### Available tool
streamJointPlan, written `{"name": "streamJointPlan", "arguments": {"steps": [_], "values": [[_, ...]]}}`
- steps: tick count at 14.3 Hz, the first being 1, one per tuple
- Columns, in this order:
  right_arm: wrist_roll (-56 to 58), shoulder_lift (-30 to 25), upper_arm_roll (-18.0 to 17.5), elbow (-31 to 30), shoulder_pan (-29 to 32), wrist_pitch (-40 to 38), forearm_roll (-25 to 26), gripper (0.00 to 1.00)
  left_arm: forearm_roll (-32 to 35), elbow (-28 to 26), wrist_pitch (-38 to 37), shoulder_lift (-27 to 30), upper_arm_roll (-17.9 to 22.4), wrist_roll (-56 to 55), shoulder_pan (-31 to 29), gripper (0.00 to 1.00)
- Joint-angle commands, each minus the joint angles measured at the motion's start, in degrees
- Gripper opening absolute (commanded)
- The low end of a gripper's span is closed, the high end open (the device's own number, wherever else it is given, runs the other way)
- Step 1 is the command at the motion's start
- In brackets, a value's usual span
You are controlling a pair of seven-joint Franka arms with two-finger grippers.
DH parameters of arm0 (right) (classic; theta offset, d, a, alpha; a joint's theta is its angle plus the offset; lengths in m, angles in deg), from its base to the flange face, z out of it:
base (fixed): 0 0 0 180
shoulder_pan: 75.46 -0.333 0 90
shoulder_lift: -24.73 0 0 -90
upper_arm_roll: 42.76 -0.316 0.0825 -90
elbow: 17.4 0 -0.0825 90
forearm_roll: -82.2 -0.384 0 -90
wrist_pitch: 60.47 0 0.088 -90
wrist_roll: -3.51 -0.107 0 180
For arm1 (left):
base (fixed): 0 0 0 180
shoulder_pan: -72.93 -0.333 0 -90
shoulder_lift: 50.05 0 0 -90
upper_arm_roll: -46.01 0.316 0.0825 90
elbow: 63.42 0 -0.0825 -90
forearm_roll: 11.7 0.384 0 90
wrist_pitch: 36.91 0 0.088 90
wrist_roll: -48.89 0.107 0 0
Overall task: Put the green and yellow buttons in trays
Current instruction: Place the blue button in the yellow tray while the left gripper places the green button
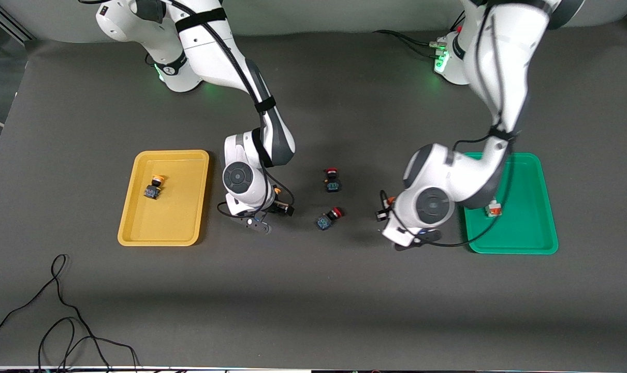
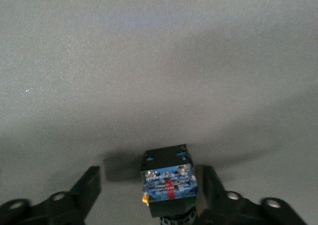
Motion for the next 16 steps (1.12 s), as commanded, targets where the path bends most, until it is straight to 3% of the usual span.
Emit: {"name": "streamJointPlan", "arguments": {"steps": [1, 2, 5, 9, 11, 13, 15, 16], "values": [[-1.10, -0.25, -0.25, 0.22, 0.27, 0.61, -1.61, 0.07, -2.19, -0.65, -5.92, 5.14, 0.12, 6.95, -4.49, 0.14], [-0.92, -0.43, -0.25, 0.04, 0.27, 0.43, -1.61, 0.00, -2.10, -0.83, -8.38, 5.50, 0.21, 10.12, -6.95, 0.14], [0.04, -2.87, 0.97, 0.04, 1.23, -2.10, -1.43, 0.00, 2.00, -1.09, -13.93, 6.03, 0.65, 24.94, -17.30, 0.14], [6.62, -10.34, 7.21, 6.34, 6.41, -22.02, -0.47, 0.00, 11.67, -2.06, -11.67, 4.72, 0.65, 44.03, -29.27, 0.14], [8.65, -11.94, 10.81, 14.32, 9.57, -34.49, 1.98, 0.00, 13.88, -5.12, -6.41, 3.75, 0.65, 46.70, -31.57, 0.15], [13.64, -12.81, 13.98, 21.89, 13.08, -44.96, 6.03, 0.00, 14.86, -11.96, 3.41, 3.57, 0.74, 46.62, -31.93, 0.15], [25.30, -15.88, 15.82, 19.75, 16.34, -48.78, 6.74, 0.00, 15.99, -17.85, 12.47, 2.96, 0.82, 46.62, -32.02, 0.17], [30.06, -16.42, 17.49, 16.33, 16.70, -48.62, 7.44, 0.00, 17.05, -19.01, 15.47, 2.17, 1.61, 46.62, -32.02, 0.23]]}}
